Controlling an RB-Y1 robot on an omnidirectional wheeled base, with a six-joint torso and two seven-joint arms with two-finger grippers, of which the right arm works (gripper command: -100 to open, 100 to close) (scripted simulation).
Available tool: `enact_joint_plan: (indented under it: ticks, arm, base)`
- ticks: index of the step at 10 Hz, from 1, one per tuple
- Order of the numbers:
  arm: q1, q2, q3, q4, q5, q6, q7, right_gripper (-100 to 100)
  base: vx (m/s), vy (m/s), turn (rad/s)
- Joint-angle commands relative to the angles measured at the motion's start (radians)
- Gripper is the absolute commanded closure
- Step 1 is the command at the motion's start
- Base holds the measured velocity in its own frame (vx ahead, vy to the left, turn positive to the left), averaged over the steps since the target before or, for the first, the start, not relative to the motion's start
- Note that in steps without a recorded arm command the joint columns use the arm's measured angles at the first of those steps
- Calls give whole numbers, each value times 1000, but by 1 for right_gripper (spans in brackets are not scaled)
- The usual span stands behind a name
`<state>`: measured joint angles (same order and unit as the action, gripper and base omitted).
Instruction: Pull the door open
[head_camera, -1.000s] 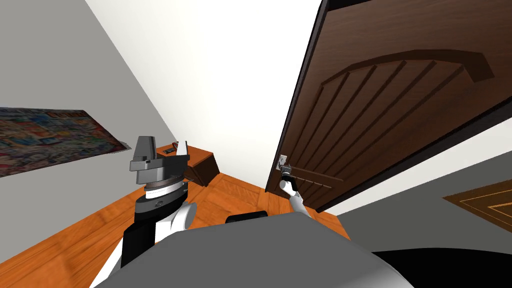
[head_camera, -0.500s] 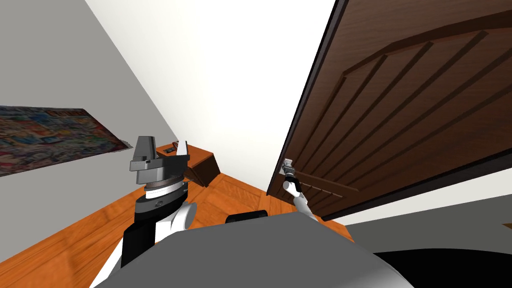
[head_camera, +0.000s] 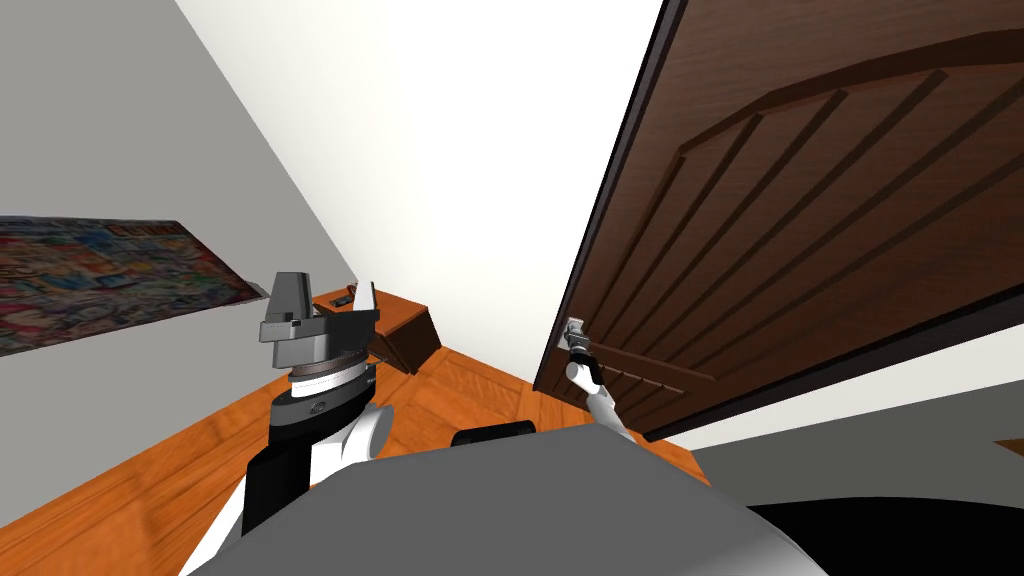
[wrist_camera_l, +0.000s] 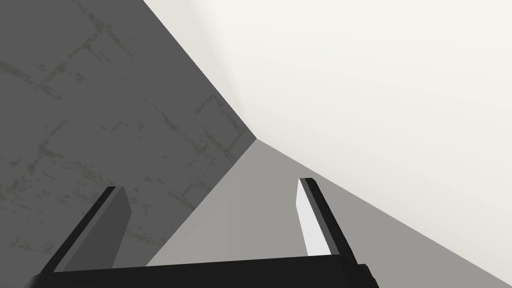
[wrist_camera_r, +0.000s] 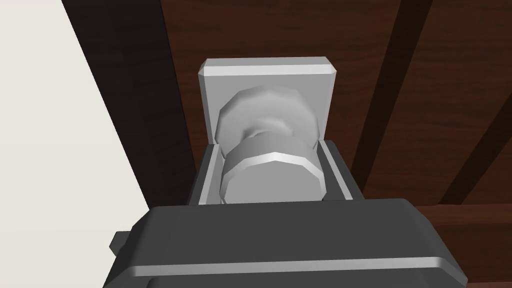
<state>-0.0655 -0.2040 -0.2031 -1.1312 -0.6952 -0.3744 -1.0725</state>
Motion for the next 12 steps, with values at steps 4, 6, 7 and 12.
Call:
enact_joint_plan:
  ticks: [4, 6, 7, 12]
  arm:
    - [20, -32, 43, -18, -3, 4, -47, 100]
    - [31, -50, 67, -28, -5, 6, -73, 100]
    - [39, -63, 84, -35, -6, 7, -91, 100]
    - [60, -91, 127, -48, -6, 10, -131, 100]
  base:
    - [-200, -23, 123]
    - [-222, -58, 151]
    - [-239, -30, 189]
    - [-201, -27, 106]
